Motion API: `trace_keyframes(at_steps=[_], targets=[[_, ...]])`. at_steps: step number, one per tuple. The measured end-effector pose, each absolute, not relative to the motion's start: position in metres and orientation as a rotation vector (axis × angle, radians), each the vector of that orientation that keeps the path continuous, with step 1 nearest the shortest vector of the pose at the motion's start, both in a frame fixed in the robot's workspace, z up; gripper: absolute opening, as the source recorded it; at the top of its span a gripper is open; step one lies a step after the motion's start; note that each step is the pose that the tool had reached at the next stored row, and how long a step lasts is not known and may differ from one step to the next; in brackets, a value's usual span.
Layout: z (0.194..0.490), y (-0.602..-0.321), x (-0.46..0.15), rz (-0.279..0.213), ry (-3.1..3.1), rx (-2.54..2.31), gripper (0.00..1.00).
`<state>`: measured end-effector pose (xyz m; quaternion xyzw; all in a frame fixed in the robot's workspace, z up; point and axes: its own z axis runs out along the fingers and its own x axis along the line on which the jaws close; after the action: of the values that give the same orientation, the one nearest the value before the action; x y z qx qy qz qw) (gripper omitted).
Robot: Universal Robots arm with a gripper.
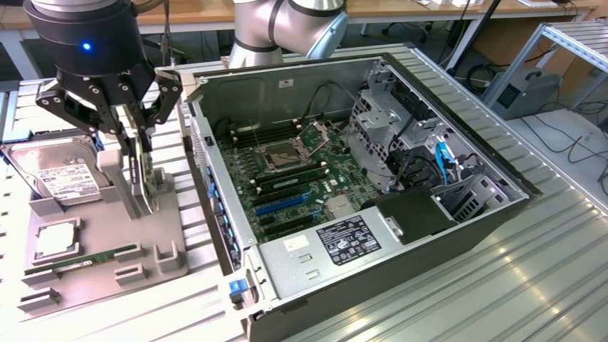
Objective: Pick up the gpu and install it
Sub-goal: 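Pick up the gpu and move the gpu toward the slot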
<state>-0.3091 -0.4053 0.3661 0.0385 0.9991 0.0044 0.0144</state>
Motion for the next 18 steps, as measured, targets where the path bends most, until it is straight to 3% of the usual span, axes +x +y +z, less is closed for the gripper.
trace_keyframes(at_steps=[18], targets=[[0.3694,-0.4053,-0.3092,0.014,3.11,0.12,0.27]])
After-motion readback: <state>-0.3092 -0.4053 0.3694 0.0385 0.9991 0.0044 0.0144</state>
